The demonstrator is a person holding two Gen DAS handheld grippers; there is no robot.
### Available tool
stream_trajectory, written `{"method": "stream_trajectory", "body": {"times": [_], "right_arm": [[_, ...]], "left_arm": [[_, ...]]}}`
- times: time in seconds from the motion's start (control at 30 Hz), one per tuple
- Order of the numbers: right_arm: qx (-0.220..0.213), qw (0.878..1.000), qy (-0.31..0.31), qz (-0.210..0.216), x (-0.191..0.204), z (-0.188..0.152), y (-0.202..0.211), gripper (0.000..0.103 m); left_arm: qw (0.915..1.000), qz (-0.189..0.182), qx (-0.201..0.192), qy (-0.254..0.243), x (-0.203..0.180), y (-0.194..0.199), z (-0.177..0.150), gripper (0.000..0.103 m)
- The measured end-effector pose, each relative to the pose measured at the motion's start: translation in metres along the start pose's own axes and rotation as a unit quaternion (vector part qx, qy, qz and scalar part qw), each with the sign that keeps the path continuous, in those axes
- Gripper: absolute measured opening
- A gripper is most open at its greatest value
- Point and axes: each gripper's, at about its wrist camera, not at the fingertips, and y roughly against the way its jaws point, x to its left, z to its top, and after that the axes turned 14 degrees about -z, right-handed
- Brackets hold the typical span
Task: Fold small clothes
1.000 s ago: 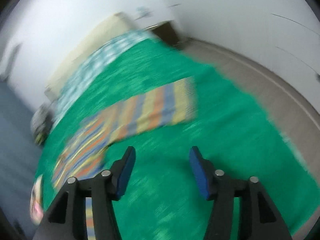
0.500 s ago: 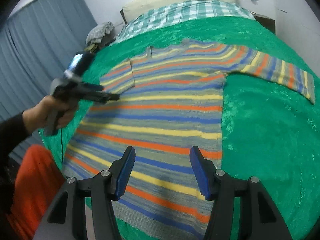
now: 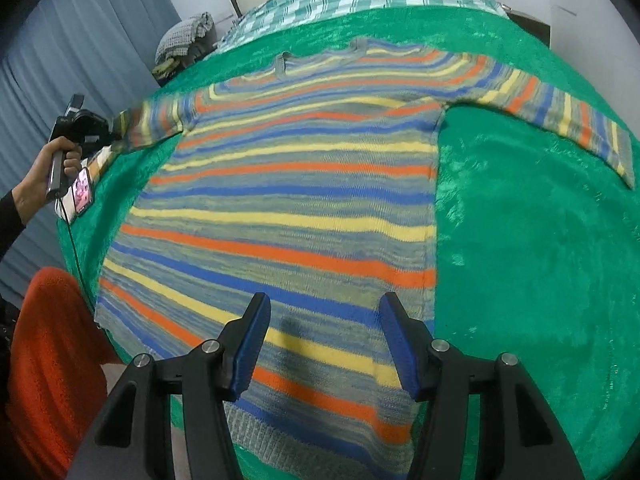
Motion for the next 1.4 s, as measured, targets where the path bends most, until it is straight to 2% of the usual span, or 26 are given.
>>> {"method": "stream_trajectory", "body": {"times": [0.13,0.2,0.27,0.37,0.5,0.57,0.6,0.63,0.67,0.7,0.73,0.8,0.83,0.9,0.93,1.03,1.07,1.17,1.27,1.33,1.4], "right_arm": [[0.013,1.000,0.015,-0.016,0.006,-0.002,-0.008,0.057],[0.016,0.999,0.018,-0.022,0.005,-0.003,-0.010,0.057],[0.016,0.999,0.020,-0.024,0.005,-0.004,-0.011,0.057],[0.019,0.999,0.026,-0.029,0.007,-0.004,-0.013,0.057],[0.021,0.999,0.032,-0.034,0.011,-0.003,-0.017,0.058],[0.030,0.999,0.029,-0.032,0.009,-0.001,-0.014,0.058],[0.037,0.999,0.025,-0.028,0.006,0.001,-0.010,0.058],[0.041,0.999,0.019,-0.015,-0.001,0.004,-0.002,0.058],[0.040,0.999,0.013,-0.007,-0.006,0.008,0.005,0.059],[0.035,0.999,0.006,0.000,-0.018,0.019,0.018,0.063],[0.030,1.000,0.005,-0.001,-0.025,0.031,0.026,0.066],[0.009,1.000,0.015,-0.017,-0.042,0.069,0.040,0.075],[-0.002,0.999,0.023,-0.026,-0.049,0.092,0.043,0.076],[-0.026,0.998,0.035,-0.041,-0.061,0.144,0.042,0.077],[-0.035,0.998,0.040,-0.043,-0.064,0.166,0.036,0.077],[-0.052,0.995,0.058,-0.059,-0.073,0.240,0.000,0.077],[-0.050,0.995,0.058,-0.058,-0.076,0.257,-0.012,0.077],[-0.028,0.996,0.060,-0.051,-0.078,0.311,-0.064,0.077],[-0.006,0.998,0.064,-0.014,-0.068,0.347,-0.106,0.077],[0.011,0.997,0.079,0.005,-0.055,0.361,-0.135,0.077],[0.026,0.994,0.103,-0.005,-0.040,0.367,-0.162,0.077]], "left_arm": [[0.9997,0.004,0.022,-0.015,0.003,-0.016,-0.005,0.003],[0.9997,-0.001,0.025,0.000,0.008,-0.021,-0.004,0.003],[0.9992,-0.005,0.029,0.027,0.028,-0.024,-0.006,0.003],[0.9987,0.006,0.034,0.037,0.045,-0.025,-0.015,0.000],[0.9986,0.024,0.037,0.031,0.054,-0.017,-0.017,0.007],[0.9973,0.056,0.040,0.028,0.056,0.000,-0.017,0.019],[0.9971,0.064,0.039,0.013,0.053,0.009,-0.017,0.038],[0.9968,0.070,0.028,-0.026,0.041,0.025,-0.016,0.056],[0.9957,0.070,0.017,-0.058,0.028,0.034,-0.015,0.063],[0.9926,0.061,0.006,-0.105,0.006,0.043,-0.012,0.073],[0.9905,0.047,0.005,-0.129,-0.009,0.045,-0.009,0.082],[0.9818,-0.021,0.027,-0.187,-0.060,0.041,-0.002,0.093],[0.9736,-0.060,0.051,-0.214,-0.091,0.029,0.001,0.095],[0.9588,-0.089,0.086,-0.255,-0.134,0.003,0.002,0.095],[0.9476,-0.093,0.106,-0.287,-0.161,-0.020,0.001,0.095],[0.9272,-0.079,0.142,-0.338,-0.206,-0.074,-0.001,0.094],[0.9234,-0.076,0.150,-0.345,-0.215,-0.088,0.000,0.094],[0.9165,-0.076,0.168,-0.355,-0.235,-0.127,0.003,0.094],[0.9113,-0.064,0.189,-0.360,-0.240,-0.159,0.004,0.094],[0.9055,-0.047,0.204,-0.369,-0.240,-0.182,0.003,0.094],[0.9031,-0.059,0.216,-0.366,-0.239,-0.189,0.000,0.089]]}}
